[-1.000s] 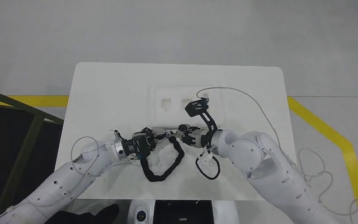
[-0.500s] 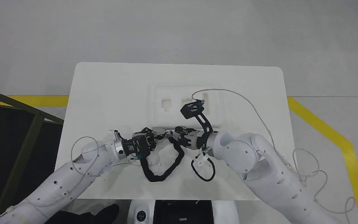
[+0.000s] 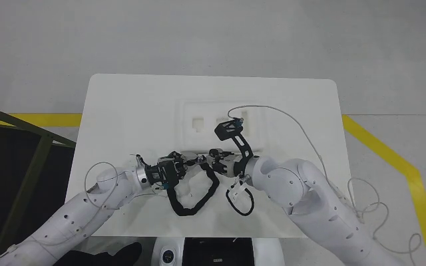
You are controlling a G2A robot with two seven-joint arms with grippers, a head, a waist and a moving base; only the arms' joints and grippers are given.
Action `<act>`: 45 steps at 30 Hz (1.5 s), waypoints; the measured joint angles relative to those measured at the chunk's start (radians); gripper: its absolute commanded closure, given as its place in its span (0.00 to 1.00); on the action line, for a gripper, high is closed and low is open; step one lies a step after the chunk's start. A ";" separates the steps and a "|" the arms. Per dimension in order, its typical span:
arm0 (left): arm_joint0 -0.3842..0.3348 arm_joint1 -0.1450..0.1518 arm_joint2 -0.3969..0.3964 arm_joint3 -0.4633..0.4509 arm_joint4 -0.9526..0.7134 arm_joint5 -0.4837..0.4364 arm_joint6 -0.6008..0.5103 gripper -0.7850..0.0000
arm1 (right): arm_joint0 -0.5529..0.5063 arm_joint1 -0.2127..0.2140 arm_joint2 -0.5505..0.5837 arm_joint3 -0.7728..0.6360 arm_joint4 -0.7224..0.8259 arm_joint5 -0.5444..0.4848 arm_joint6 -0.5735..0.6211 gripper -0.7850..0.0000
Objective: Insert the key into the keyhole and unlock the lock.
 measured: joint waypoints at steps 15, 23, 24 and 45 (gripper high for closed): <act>0.023 -0.011 -0.021 0.003 -0.054 0.018 -0.011 1.00 | -0.042 -0.002 0.043 -0.011 0.025 -0.039 -0.056 1.00; 0.040 -0.030 -0.034 0.030 -0.078 0.027 0.004 1.00 | -0.068 -0.004 0.061 -0.007 0.036 -0.062 -0.109 1.00; 0.041 -0.032 -0.035 0.032 -0.079 0.027 0.005 1.00 | -0.068 -0.005 0.060 -0.005 0.038 -0.063 -0.117 1.00; 0.051 -0.049 -0.048 0.045 -0.067 0.037 0.022 1.00 | -0.049 -0.027 0.035 0.056 0.053 -0.069 -0.139 1.00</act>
